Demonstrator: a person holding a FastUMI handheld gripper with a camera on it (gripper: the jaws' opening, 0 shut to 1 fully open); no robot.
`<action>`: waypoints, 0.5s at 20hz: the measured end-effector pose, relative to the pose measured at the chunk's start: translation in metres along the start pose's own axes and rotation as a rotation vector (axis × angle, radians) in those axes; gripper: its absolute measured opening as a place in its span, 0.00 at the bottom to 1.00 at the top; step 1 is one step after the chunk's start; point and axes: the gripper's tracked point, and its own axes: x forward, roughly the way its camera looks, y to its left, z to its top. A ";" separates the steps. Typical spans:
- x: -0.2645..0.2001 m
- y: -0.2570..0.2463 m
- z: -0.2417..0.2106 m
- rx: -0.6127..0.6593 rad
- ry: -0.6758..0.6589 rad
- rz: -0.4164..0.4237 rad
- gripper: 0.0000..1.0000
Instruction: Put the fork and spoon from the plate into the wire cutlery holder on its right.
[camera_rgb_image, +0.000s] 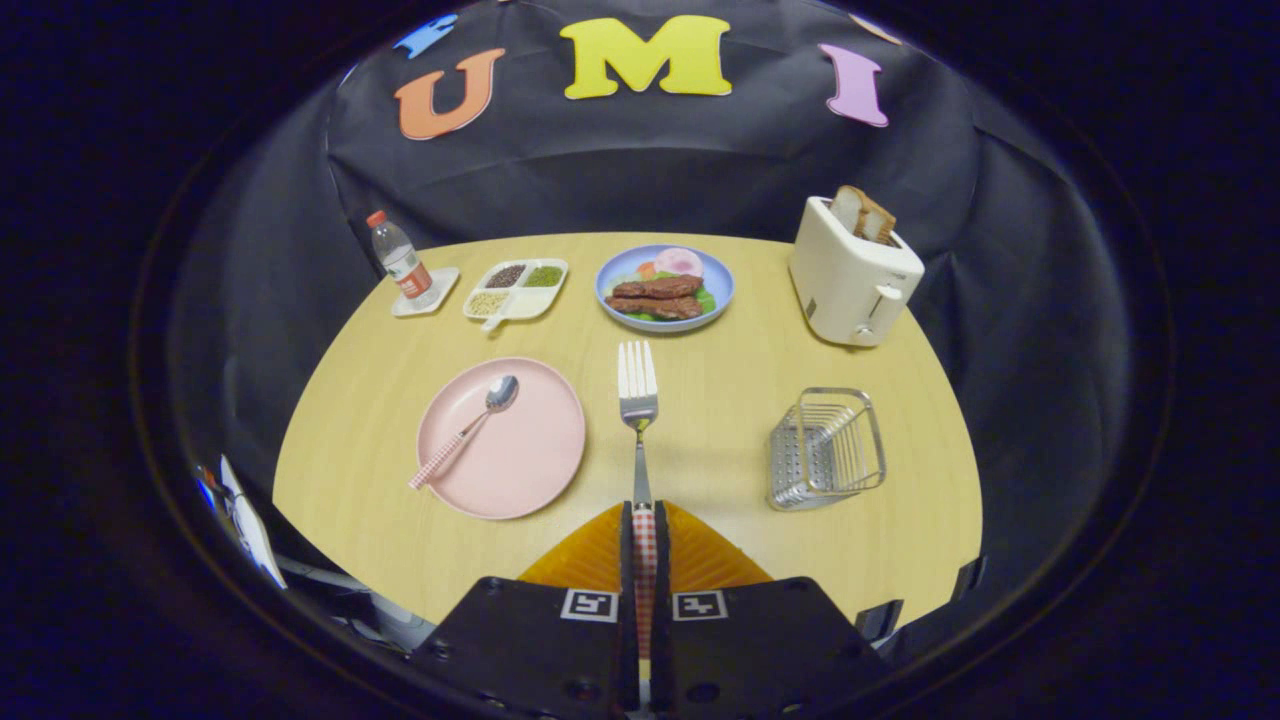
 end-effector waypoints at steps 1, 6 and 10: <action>-0.003 -0.014 0.001 0.003 0.006 -0.015 0.05; -0.015 -0.071 0.005 0.039 0.060 -0.053 0.05; -0.019 -0.103 0.013 0.040 0.135 -0.064 0.05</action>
